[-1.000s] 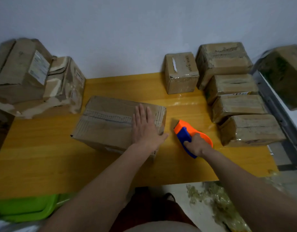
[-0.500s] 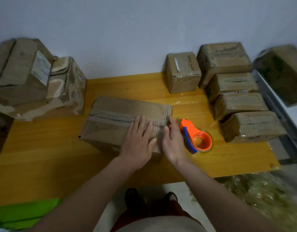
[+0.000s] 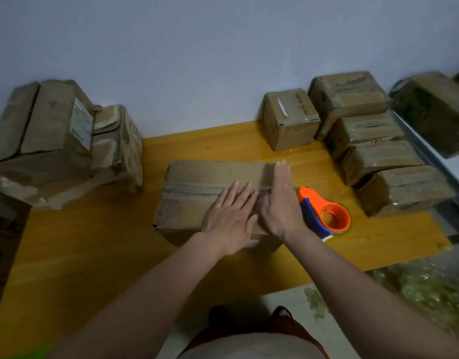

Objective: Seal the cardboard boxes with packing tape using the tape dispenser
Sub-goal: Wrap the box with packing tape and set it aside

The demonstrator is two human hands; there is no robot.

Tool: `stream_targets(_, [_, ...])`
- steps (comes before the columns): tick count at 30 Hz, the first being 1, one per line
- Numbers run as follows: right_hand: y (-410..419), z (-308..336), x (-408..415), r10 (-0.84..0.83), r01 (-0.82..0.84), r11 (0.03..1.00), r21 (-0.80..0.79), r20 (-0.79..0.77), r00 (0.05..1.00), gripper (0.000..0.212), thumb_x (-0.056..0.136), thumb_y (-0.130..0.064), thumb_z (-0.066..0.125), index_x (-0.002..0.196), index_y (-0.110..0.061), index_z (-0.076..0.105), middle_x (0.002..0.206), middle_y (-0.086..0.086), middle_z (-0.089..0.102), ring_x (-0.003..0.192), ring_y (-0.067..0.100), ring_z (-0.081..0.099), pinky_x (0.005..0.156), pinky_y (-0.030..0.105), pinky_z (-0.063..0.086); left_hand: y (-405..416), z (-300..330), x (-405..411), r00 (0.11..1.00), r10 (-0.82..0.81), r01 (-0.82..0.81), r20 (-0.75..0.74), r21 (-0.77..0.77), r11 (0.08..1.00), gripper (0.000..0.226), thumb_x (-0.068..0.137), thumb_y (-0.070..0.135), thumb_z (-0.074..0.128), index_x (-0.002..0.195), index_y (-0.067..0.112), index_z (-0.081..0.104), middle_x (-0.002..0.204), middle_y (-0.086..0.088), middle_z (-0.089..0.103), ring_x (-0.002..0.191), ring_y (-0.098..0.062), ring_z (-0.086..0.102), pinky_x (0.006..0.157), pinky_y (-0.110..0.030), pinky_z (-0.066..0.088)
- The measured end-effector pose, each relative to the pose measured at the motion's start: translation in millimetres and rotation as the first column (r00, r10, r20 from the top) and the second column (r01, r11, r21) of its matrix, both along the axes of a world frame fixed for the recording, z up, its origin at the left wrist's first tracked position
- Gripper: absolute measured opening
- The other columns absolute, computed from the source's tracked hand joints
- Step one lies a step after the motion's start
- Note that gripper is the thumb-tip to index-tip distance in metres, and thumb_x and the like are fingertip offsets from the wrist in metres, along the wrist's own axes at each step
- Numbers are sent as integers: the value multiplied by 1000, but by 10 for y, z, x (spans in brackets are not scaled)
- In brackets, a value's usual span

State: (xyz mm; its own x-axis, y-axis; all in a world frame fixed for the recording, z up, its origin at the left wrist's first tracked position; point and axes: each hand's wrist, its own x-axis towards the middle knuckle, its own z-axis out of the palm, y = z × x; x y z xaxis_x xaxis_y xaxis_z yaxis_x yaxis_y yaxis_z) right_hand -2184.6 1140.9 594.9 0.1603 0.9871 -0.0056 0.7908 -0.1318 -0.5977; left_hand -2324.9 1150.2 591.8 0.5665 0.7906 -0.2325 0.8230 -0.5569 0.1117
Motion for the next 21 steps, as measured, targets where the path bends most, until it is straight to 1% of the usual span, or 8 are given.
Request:
stream_targets(1, [-5, -2, -84, 80, -80, 997, -2, 98, 992, 64, 96, -17, 36, 152, -7, 7, 160, 9, 2, 148, 21, -1, 121, 37, 5, 0, -5, -2, 1000, -4, 4, -11, 6, 1000, 59, 101, 44, 9, 152, 23, -14, 158, 5, -22, 145, -17, -23, 120, -38, -8])
stream_targets(2, [-18, -25, -147, 147, -140, 989, -48, 196, 970, 59, 100, -26, 29, 152, -12, 7, 160, 5, 0, 148, 17, -4, 121, 38, 4, 3, -10, -29, 1000, -9, 9, -24, 10, 1000, 60, 101, 43, 9, 152, 21, -15, 158, 4, -22, 144, -16, -23, 120, -38, -8])
stream_targets(4, [-37, -90, -187, 231, -188, 971, -149, 364, 903, 59, 102, -42, 15, 152, -14, 4, 160, 3, -7, 147, 15, -10, 121, 37, -1, 28, -14, -157, 1000, 5, -4, -20, 12, 1000, 60, 101, 43, 7, 152, 18, -13, 159, 4, -20, 144, -13, -22, 120, -35, -9])
stream_targets(5, [-36, -105, -177, 247, -192, 966, -172, 407, 880, 61, 101, -45, 11, 152, -13, 2, 160, 4, -8, 147, 15, -12, 121, 35, -3, 49, -14, -245, 1000, 16, -16, -11, 8, 1000, 60, 101, 43, 6, 152, 18, -12, 159, 4, -19, 145, -11, -21, 119, -33, -10])
stream_targets(9, [-34, -116, -176, 248, -186, 966, -178, 446, 860, 68, 98, -53, 8, 152, -13, 0, 160, 4, -9, 146, 15, -12, 119, 30, -8, 118, -25, -626, 997, 66, -66, -40, -5, 998, 60, 101, 46, 4, 152, 19, -10, 159, 5, -19, 144, -10, -21, 118, -32, -12])
stream_targets(14, [-30, -89, -193, 255, -184, 963, -195, 454, 854, 70, 97, -55, 9, 152, -14, 0, 159, 4, -9, 146, 14, -12, 116, 28, -9, 150, -44, -982, 986, 131, -131, -98, 13, 991, 65, 98, 53, -2, 151, 17, -13, 158, 1, -21, 144, -13, -22, 117, -33, -15])
stream_targets(18, [-36, -91, -192, 252, -188, 965, -183, 456, 853, 71, 96, -57, 10, 152, -14, 0, 160, 3, -8, 146, 13, -11, 114, 27, -10, 127, -51, -1113, 954, 269, -267, -131, 29, 963, 76, 93, 60, -4, 149, 10, -17, 156, -8, -26, 143, -20, -26, 117, -36, -14])
stream_targets(21, [-29, -111, -202, 256, -191, 964, -183, 461, 850, 71, 95, -57, 11, 152, -14, 0, 159, 3, -9, 146, 14, -11, 114, 27, -10, 98, -50, -1117, 912, 402, -404, -79, -16, 914, 81, 92, 63, 2, 149, 8, -17, 154, -10, -29, 142, -24, -27, 118, -39, -8])
